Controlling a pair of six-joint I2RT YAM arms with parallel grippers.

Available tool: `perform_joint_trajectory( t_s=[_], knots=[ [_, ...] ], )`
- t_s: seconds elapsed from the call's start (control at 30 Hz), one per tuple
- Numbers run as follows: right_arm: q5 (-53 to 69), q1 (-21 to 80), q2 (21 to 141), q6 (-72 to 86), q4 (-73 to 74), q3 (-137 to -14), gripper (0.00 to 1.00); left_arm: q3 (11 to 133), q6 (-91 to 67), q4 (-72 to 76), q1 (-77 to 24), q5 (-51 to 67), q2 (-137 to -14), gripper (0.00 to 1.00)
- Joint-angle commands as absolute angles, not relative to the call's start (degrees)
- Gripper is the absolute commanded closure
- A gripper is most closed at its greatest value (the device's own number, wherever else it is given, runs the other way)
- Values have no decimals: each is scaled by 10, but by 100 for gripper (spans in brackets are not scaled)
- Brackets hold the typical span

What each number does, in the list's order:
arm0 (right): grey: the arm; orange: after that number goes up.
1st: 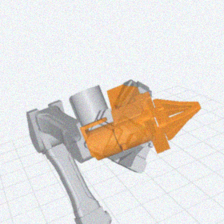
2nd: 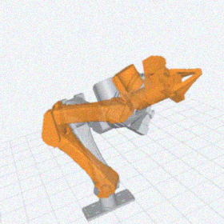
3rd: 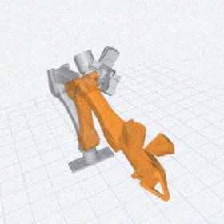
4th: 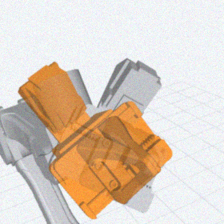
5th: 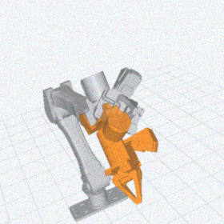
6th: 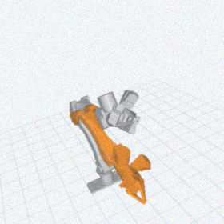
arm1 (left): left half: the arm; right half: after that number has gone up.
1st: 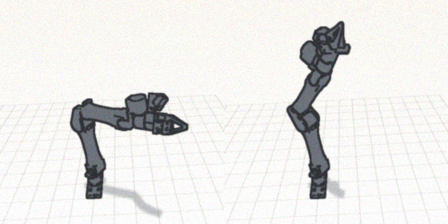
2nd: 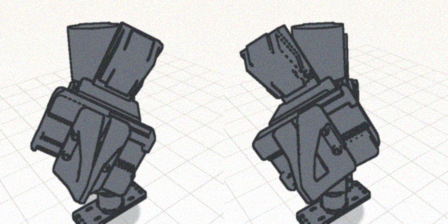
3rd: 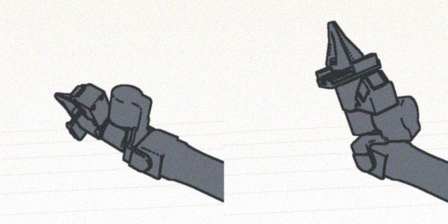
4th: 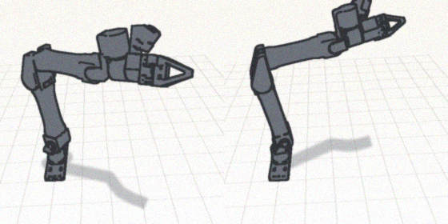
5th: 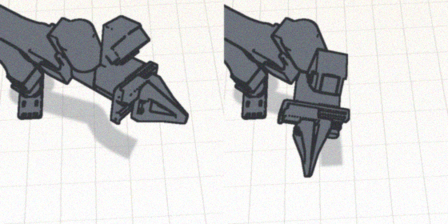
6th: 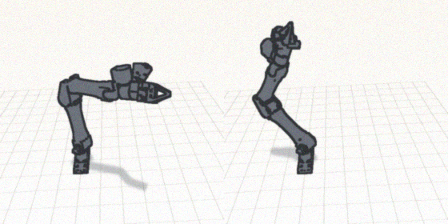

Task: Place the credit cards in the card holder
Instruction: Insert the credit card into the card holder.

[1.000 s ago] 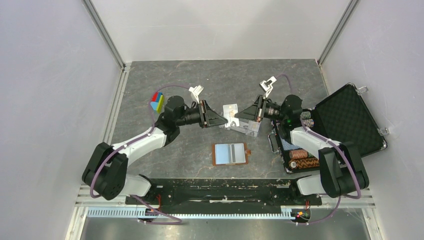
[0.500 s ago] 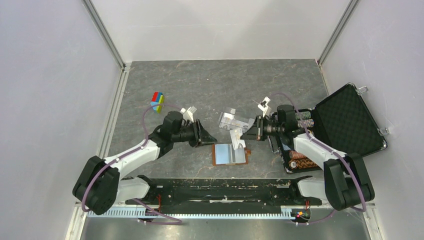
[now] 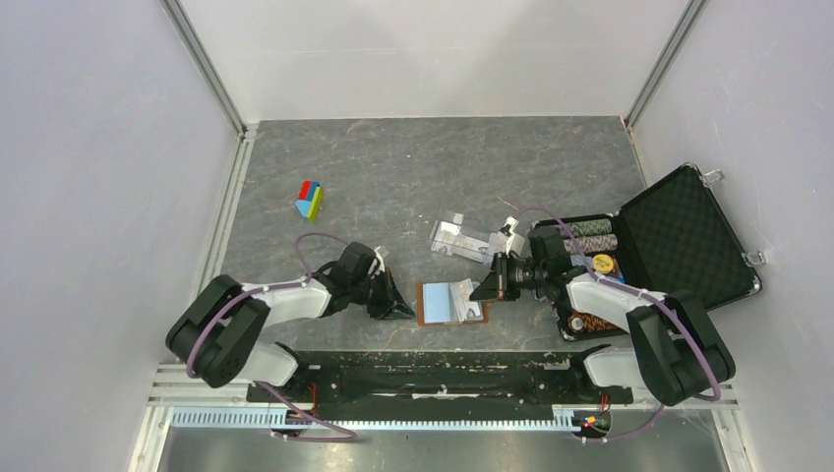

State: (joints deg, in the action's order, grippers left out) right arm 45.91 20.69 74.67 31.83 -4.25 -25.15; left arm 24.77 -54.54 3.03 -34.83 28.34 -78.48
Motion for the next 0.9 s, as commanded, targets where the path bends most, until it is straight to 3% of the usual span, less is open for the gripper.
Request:
perform_joint_trajectory(
  t_s=[0.0, 0.3, 0.87],
  knots=[
    [423, 217, 762, 340, -103, -230, 100, 264, -540, 45, -356, 264, -823, 92],
    [386, 223, 809, 332, -120, -231, 100, 281, -540, 45, -378, 263, -867, 97],
    [372, 234, 873, 311, -92, -291, 100, 319, -531, 13, -398, 248, -894, 98]
  ],
)
